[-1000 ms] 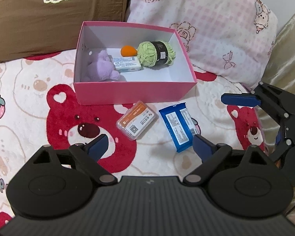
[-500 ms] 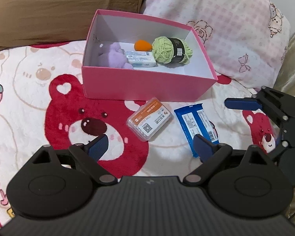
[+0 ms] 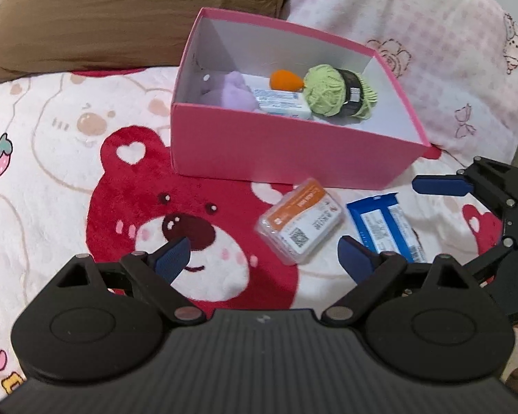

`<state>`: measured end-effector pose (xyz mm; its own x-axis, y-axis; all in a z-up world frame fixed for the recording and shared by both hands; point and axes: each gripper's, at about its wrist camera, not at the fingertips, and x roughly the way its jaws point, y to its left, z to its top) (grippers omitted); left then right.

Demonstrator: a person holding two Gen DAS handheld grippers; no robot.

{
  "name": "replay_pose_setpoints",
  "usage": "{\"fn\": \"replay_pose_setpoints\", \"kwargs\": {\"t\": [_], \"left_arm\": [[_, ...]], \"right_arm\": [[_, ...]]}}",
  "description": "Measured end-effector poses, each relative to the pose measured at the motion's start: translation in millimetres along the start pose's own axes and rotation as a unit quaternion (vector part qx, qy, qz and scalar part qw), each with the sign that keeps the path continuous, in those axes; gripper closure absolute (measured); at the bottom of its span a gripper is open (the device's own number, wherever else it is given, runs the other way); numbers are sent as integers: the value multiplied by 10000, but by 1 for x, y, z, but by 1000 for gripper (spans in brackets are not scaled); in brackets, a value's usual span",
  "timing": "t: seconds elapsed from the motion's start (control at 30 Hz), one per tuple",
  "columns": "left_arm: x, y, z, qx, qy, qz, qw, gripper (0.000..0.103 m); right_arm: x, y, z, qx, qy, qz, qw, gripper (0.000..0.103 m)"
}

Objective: Organize objects
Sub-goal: 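Move the open left tool down toward the clear dental-floss case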

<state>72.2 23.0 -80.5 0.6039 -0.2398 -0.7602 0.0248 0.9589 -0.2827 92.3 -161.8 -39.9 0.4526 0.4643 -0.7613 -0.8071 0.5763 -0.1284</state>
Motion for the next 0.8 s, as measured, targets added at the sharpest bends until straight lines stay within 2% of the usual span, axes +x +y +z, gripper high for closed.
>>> {"fn": "replay_pose_setpoints", "kwargs": {"t": [0.17, 0.3, 0.4, 0.53, 0.63, 0.8], "left_arm": [[3, 10, -5, -254, -90, -64, 9996, 11], [15, 7, -7, -358, -93, 21, 9993, 11], [26, 10, -10, -617, -125, -108, 9980, 11], [43, 15, -11, -1037, 139, -381, 9938, 12], [51, 9, -11, -1028, 185, -512, 9932, 12], [67, 4, -9, -1124, 102, -397, 9928, 13]], "right_arm": [[19, 6, -12, 207, 42, 29, 9998, 8], [28, 10, -20, 282, -6, 142, 9995, 8], [37, 10, -23, 267, 29, 88, 9996, 8], [46, 8, -25, 190, 32, -11, 9998, 8], [53, 5, -27, 138, 0, -86, 9999, 8], [64, 1, -29, 107, 11, 41, 9999, 8]]}}
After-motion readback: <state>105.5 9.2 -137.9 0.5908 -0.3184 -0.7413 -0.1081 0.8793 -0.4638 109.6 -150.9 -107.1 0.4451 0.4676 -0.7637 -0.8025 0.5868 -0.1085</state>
